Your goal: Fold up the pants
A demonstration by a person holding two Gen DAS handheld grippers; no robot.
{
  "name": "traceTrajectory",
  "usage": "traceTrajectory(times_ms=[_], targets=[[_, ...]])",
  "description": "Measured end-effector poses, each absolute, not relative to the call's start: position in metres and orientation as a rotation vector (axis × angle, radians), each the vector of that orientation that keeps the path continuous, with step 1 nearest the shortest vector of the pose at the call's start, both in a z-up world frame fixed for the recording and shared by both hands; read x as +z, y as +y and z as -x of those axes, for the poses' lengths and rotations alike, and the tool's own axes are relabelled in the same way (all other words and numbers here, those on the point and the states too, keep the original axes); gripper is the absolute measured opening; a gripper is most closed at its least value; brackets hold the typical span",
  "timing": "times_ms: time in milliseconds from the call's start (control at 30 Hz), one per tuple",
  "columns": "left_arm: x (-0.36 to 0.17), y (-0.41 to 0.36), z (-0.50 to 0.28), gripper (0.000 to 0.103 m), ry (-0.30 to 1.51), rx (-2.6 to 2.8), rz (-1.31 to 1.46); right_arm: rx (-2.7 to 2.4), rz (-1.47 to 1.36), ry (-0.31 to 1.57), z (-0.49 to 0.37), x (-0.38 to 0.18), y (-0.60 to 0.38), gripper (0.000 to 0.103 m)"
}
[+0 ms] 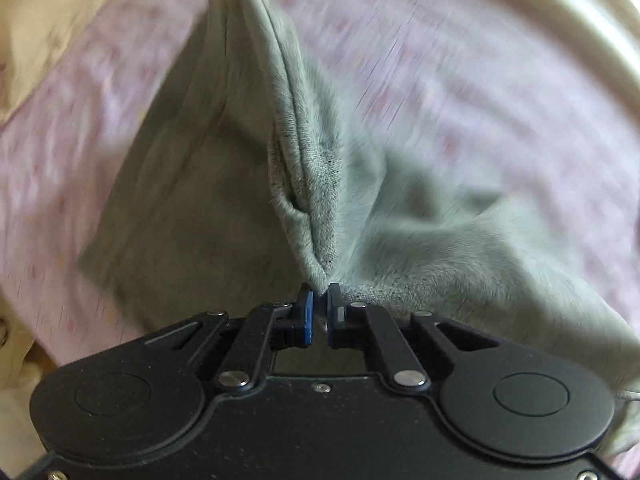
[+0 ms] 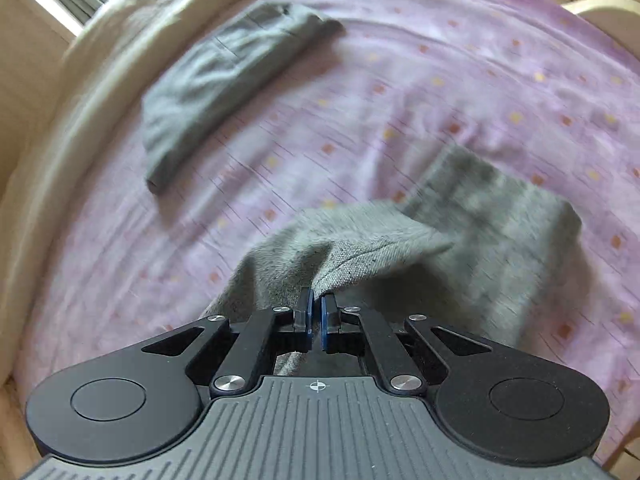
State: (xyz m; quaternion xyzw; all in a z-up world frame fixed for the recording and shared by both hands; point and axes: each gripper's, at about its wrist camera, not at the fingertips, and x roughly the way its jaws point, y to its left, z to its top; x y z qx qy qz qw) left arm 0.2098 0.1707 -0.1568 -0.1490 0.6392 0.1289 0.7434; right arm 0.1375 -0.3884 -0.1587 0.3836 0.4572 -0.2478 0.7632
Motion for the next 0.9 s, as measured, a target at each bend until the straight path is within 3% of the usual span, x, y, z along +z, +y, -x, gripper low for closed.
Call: traceTrajectory(times_ms=[133,433,600,667,733,800,900], targets=[[-0.182,0.166,-0.198,0.008,1.455,0.333,0.34,-0.516,-0.82,0.973,-0.124,-0.163,-0.385,0.004],[-0.143,0.153,-0.206,0.007,1.329,0.3,0.262,-0.397,-0.649,0.848,-0.117,-0.112,-0.373,0.004],[-0.168,0.152,-0.191,0.007,1.402,0.367,0.252,-0.495,-0.786,1.091,-0.087,-0.169,-0.387,0.007],[-0.176,0.153,-0.19,0.007,1.426,0.393,0.245,-0.5,-0.881,1.086,-0.067,-0.182,-0.397,0.007],[-0.182,0.154,-0.191,0.007,1.433,0.404,0.236,-0.502,-0.95,1.023,-0.051,-0.182,-0.409,0.012],[-0.185,0.153,-0.192,0.007,1.433,0.409,0.222,-0.531,-0.998,0.95,-0.04,-0.181,-0.422,0.026],[-0.185,0.149,-0.191,0.007,1.423,0.411,0.217,-0.552,-1.093,0.886,-0.032,-0.185,-0.444,0.033]])
